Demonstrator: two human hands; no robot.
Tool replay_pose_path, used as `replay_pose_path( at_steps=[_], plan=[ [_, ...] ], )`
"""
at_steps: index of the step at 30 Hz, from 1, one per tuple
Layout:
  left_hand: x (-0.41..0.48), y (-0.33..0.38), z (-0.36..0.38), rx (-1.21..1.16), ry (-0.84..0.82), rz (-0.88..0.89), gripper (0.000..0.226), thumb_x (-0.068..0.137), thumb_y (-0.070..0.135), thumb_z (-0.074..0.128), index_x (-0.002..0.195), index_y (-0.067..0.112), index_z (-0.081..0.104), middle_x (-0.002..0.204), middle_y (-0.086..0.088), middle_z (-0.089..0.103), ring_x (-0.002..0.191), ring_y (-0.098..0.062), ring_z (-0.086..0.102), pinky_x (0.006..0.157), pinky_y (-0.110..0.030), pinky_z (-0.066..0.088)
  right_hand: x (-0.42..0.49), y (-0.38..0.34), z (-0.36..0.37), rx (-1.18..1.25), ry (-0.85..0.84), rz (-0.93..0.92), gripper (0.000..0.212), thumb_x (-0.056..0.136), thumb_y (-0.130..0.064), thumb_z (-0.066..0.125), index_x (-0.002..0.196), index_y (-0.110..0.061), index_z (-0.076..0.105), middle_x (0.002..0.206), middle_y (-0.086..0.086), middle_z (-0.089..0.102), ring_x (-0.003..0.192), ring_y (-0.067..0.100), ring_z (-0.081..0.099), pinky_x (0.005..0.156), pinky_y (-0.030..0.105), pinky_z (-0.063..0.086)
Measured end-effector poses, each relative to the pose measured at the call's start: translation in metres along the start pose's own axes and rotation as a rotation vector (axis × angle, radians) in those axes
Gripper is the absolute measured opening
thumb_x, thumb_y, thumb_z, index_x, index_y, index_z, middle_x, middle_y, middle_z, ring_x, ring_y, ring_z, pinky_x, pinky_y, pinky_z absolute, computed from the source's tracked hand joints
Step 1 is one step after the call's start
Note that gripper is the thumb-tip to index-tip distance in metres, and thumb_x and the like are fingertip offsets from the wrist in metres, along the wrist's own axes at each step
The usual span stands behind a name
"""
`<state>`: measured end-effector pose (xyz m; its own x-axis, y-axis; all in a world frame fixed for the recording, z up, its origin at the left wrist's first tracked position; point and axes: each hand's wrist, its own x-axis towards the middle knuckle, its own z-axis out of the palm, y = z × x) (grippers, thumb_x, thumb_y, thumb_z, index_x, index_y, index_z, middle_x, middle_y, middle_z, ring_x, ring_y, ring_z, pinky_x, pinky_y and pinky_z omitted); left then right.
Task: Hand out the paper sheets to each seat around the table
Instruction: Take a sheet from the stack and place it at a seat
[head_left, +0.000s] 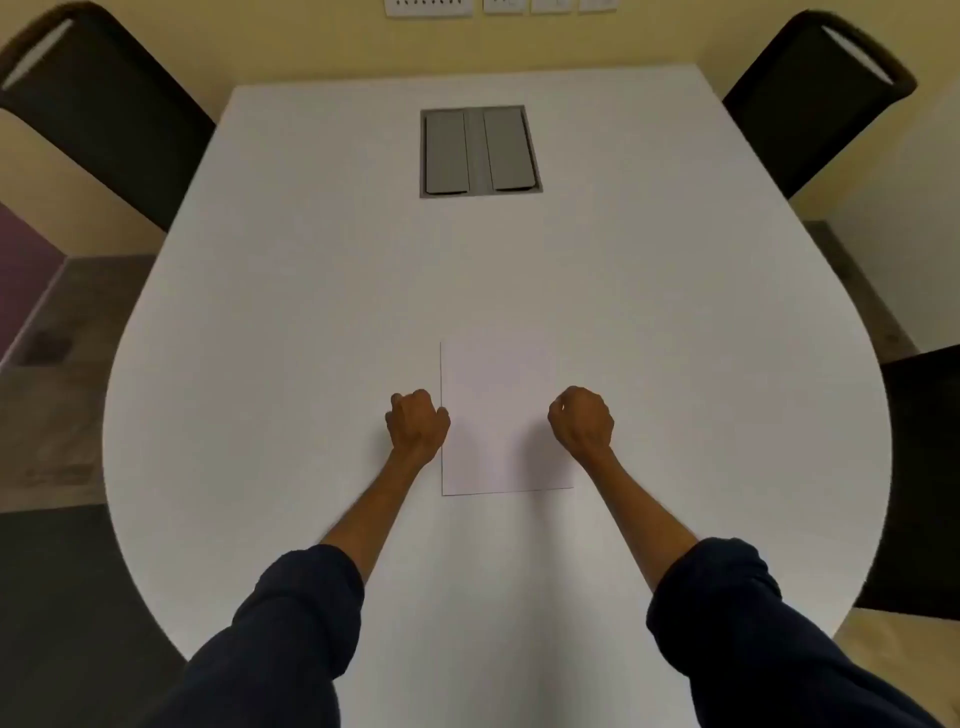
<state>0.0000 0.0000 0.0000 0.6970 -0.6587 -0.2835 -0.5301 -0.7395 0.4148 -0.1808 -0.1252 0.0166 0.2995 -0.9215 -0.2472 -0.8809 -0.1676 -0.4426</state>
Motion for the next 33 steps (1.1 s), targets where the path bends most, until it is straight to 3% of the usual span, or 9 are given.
replay_pose_path(
  at_steps=[2, 7, 16, 21, 27, 33],
  plan=[
    [0.002, -0.003, 0.008, -0.017, -0.06, -0.06, 0.039, 0.095, 0.026, 0.055, 0.118, -0.005, 0.057, 0.126, -0.022, 0.055, 0.127, -0.035, 0.04, 0.095, -0.043, 0.043, 0.002, 0.006, 0.008, 0.008, -0.046, 0.061, 0.025, 0.091, -0.01, 0.05, 0.104, -0.001, 0.068, 0.108, 0.013, 0.07, 0.101, 0.031, 0.065, 0.079, 0.033, 0.049],
    [0.01, -0.009, 0.032, -0.047, -0.114, -0.098, 0.037, 0.093, 0.027, 0.059, 0.111, -0.006, 0.058, 0.129, -0.023, 0.049, 0.127, -0.036, 0.039, 0.092, -0.041, 0.045, 0.006, 0.021, 0.035, -0.021, -0.138, 0.089, 0.04, 0.095, -0.024, 0.054, 0.129, -0.004, 0.054, 0.13, 0.015, 0.056, 0.125, 0.032, 0.05, 0.095, 0.039, 0.045],
    [0.02, -0.006, 0.052, -0.146, -0.103, -0.237, 0.032, 0.089, 0.02, 0.061, 0.108, -0.004, 0.056, 0.13, -0.021, 0.045, 0.123, -0.035, 0.042, 0.091, -0.04, 0.044, 0.018, 0.02, 0.066, -0.047, -0.138, 0.197, 0.062, 0.088, -0.039, 0.068, 0.131, 0.0, 0.046, 0.133, 0.016, 0.046, 0.127, 0.032, 0.043, 0.095, 0.045, 0.045],
    [0.023, -0.006, 0.054, -0.196, -0.051, -0.259, 0.038, 0.087, 0.013, 0.061, 0.121, -0.004, 0.056, 0.133, -0.019, 0.046, 0.126, -0.034, 0.043, 0.093, -0.04, 0.045, 0.018, 0.017, 0.073, -0.037, -0.103, 0.236, 0.057, 0.084, -0.03, 0.073, 0.125, -0.001, 0.047, 0.129, 0.015, 0.044, 0.122, 0.031, 0.043, 0.086, 0.042, 0.048],
    [0.023, 0.005, 0.059, -0.221, 0.009, -0.274, 0.038, 0.085, 0.007, 0.063, 0.122, 0.0, 0.059, 0.129, -0.017, 0.054, 0.12, -0.033, 0.052, 0.09, -0.038, 0.047, 0.021, 0.014, 0.076, 0.003, -0.084, 0.287, 0.063, 0.08, -0.021, 0.077, 0.127, 0.0, 0.041, 0.128, 0.014, 0.043, 0.122, 0.031, 0.043, 0.081, 0.041, 0.049],
    [0.019, 0.015, 0.062, -0.187, 0.067, -0.302, 0.015, 0.079, -0.008, 0.056, 0.091, -0.007, 0.064, 0.1, -0.021, 0.068, 0.091, -0.033, 0.066, 0.066, -0.037, 0.051, 0.023, 0.012, 0.079, 0.017, -0.095, 0.306, 0.06, 0.081, -0.016, 0.073, 0.131, -0.002, 0.042, 0.132, 0.013, 0.044, 0.125, 0.03, 0.043, 0.089, 0.042, 0.047]
  ],
)
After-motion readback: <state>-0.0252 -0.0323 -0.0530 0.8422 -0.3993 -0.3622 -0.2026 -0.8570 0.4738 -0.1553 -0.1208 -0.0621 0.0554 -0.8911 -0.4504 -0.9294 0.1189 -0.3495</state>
